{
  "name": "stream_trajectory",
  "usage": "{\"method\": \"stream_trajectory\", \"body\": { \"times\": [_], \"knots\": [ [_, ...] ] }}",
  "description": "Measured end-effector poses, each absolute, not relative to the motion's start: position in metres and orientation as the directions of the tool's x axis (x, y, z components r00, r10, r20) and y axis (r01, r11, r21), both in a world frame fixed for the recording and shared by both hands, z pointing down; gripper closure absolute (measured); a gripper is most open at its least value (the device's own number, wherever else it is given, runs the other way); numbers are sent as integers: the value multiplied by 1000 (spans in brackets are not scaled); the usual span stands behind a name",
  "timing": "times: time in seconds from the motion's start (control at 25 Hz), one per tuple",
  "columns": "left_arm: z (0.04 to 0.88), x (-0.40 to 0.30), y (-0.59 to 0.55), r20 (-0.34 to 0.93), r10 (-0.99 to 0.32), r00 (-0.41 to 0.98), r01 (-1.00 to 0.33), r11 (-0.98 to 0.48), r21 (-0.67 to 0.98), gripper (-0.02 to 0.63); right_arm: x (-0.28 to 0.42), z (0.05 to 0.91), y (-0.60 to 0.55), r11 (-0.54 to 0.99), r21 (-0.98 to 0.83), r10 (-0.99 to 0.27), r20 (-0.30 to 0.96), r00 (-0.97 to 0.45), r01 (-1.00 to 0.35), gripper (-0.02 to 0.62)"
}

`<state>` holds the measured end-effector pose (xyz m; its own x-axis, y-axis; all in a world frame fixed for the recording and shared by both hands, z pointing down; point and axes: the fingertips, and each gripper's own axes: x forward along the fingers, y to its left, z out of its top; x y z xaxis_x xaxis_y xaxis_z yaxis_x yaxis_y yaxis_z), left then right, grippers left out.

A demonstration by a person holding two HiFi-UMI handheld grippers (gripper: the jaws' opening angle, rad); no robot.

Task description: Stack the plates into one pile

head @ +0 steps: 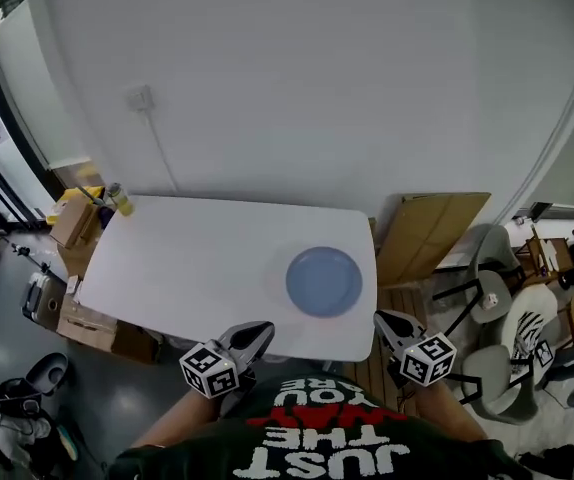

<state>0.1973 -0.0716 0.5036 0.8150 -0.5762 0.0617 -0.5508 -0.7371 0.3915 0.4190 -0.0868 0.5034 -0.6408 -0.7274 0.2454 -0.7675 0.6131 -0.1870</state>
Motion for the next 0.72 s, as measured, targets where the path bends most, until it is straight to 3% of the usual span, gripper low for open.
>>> {"method": "stream_trajectory", "body": {
  "times": [0.72],
  "knots": [
    [499,195,-84,68,-607,792,-583,-717,381,598,425,508,-87,641,-162,-701,274,-659,-750,591]
  ]
}}
